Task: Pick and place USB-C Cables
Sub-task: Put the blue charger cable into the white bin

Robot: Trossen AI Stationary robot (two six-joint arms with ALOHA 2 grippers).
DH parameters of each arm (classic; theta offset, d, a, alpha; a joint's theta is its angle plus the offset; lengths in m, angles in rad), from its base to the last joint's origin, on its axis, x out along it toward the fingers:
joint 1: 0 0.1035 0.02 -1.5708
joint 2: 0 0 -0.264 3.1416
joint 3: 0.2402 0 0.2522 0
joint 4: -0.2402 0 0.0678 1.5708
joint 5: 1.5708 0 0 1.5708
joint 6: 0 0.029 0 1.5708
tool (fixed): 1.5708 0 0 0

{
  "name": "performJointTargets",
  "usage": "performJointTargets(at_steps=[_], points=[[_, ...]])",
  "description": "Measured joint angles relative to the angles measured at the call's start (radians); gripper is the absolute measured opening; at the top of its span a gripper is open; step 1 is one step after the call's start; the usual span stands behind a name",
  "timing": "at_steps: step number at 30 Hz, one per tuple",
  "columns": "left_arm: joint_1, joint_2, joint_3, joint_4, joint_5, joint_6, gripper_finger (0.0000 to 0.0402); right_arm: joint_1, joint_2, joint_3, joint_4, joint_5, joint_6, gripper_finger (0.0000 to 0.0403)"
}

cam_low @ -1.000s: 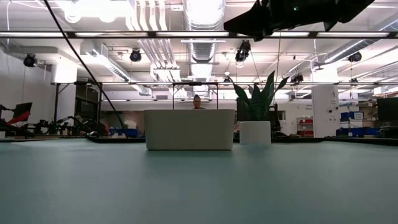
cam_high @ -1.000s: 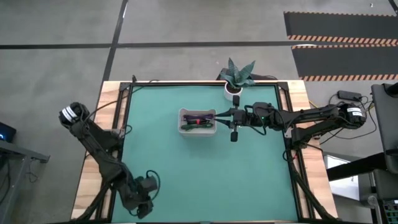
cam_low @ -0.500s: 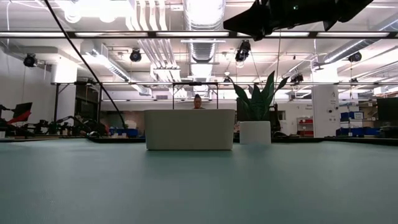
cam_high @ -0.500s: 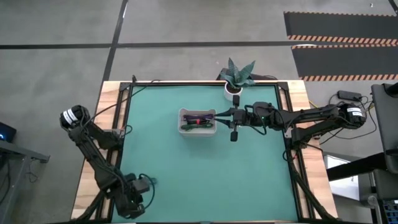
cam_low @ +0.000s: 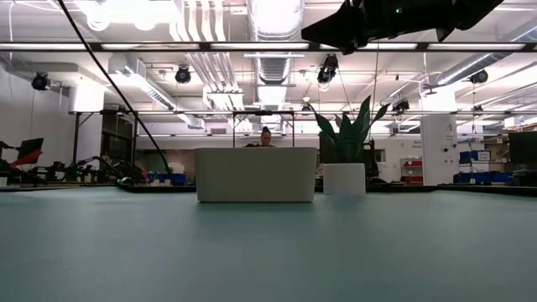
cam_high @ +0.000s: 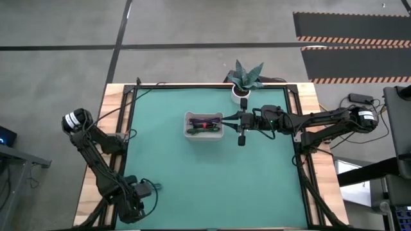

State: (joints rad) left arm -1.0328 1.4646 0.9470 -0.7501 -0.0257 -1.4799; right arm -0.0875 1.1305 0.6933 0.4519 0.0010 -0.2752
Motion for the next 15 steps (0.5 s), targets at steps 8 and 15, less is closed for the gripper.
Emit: performJointTargets(at_steps=[8,15], points=[[-0.018,0.000,-0.012,-0.058,0.000,0.042,0.0179,0.000,0.000,0.000,0.000,0.000,0.003,0.0054],[-0.036,0.000,-0.020,-0.078,0.000,0.050,0.0179,0.000,0.000,0.000,-0.001,0.000,0.006,0.0054]])
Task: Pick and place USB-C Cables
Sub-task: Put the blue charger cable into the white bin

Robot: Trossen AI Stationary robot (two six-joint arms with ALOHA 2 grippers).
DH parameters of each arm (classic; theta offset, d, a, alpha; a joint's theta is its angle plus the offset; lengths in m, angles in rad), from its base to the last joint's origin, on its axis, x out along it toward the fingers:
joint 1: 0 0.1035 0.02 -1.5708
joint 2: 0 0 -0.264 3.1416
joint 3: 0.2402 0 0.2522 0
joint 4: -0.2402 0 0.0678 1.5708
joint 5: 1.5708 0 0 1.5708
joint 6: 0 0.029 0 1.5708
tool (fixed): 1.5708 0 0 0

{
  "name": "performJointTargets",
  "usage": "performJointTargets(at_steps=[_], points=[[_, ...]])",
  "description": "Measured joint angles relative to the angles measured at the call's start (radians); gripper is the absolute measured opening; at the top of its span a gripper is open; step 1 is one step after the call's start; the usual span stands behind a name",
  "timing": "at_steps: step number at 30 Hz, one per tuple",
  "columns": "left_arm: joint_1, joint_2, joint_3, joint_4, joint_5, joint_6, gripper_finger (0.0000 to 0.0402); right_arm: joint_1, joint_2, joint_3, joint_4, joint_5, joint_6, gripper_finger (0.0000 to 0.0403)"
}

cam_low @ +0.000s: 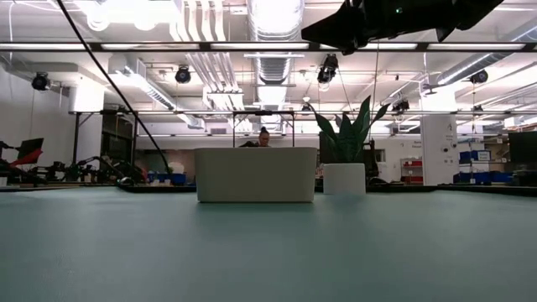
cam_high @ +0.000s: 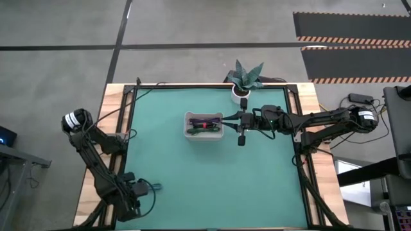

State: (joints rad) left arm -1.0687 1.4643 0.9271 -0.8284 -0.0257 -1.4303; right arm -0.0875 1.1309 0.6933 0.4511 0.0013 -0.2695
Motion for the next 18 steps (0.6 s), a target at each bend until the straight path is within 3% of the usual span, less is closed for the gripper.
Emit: performJointTargets(at_steps=[18], points=[[-0.013,0.000,-0.002,-0.056,0.000,0.006,0.0179,0.000,0.000,0.000,-0.001,0.000,0.008,0.0054]])
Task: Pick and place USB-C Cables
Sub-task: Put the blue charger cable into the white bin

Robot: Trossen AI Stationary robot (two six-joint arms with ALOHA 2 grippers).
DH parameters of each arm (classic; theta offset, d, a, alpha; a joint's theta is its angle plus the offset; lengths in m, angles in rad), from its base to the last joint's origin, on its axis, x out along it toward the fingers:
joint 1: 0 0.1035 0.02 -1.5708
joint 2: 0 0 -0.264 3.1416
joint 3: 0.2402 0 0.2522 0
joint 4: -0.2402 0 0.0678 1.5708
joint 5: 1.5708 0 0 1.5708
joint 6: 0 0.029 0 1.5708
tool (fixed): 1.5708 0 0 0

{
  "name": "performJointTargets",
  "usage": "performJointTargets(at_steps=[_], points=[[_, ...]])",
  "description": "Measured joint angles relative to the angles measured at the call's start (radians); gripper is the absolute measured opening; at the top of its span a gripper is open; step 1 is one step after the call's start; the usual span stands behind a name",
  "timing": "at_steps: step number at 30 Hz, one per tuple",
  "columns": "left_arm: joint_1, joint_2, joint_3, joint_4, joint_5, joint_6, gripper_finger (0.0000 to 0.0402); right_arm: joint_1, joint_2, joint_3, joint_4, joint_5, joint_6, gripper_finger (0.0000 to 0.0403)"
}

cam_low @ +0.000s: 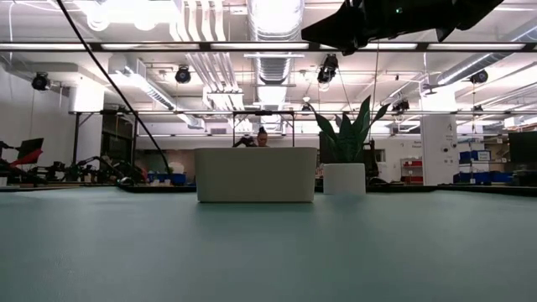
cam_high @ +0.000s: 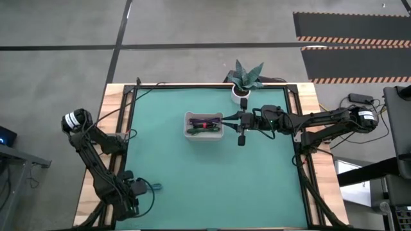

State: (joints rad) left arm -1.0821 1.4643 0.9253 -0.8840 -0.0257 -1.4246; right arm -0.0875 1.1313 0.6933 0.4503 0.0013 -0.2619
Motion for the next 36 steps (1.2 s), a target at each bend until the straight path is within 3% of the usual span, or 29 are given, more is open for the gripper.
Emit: performJointTargets(at_steps=[13,36], points=[[0.000,0.000,-0.031,-0.038,-0.085,-0.009,0.0178,0.000,0.000,0.000,-0.003,0.000,-0.001,0.0054],[0.000,-0.001,-0.182,0.092,-0.166,-0.018,0.0175,0.000,0.000,0.000,-0.008,0.000,-0.002,0.0054]])
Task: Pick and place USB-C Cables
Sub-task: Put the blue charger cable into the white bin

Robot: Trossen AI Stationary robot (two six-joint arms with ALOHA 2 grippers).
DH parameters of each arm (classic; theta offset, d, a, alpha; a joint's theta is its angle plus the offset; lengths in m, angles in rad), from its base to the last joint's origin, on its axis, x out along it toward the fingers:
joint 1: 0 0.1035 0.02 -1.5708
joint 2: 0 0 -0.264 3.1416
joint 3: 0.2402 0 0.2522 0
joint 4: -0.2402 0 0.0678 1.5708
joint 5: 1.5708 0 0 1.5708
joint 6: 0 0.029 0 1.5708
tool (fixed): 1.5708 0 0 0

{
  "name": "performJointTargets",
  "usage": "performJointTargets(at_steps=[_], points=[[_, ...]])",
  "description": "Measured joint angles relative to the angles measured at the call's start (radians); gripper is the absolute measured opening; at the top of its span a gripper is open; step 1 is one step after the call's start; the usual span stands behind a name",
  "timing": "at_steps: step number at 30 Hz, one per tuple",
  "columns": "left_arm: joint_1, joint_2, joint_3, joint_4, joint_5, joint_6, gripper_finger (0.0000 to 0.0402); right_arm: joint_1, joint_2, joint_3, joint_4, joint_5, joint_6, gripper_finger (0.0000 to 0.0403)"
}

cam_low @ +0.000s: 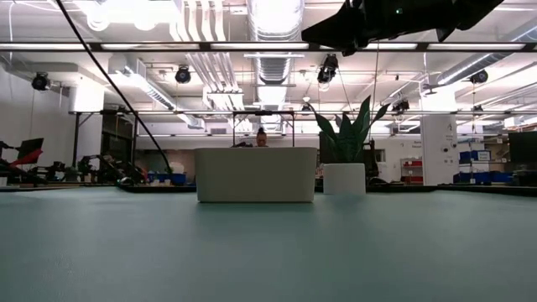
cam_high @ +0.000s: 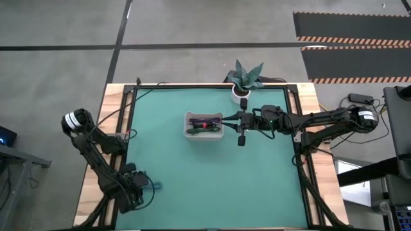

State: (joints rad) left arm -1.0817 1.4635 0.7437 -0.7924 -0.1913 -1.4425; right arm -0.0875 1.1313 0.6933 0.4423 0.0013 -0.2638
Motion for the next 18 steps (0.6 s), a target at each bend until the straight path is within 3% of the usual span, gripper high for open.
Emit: performJointTargets(at_steps=[18], points=[[0.000,0.000,-0.031,0.048,0.002,0.008,0.0054,0.000,0.000,0.000,-0.003,0.000,-0.001,0.0054]])
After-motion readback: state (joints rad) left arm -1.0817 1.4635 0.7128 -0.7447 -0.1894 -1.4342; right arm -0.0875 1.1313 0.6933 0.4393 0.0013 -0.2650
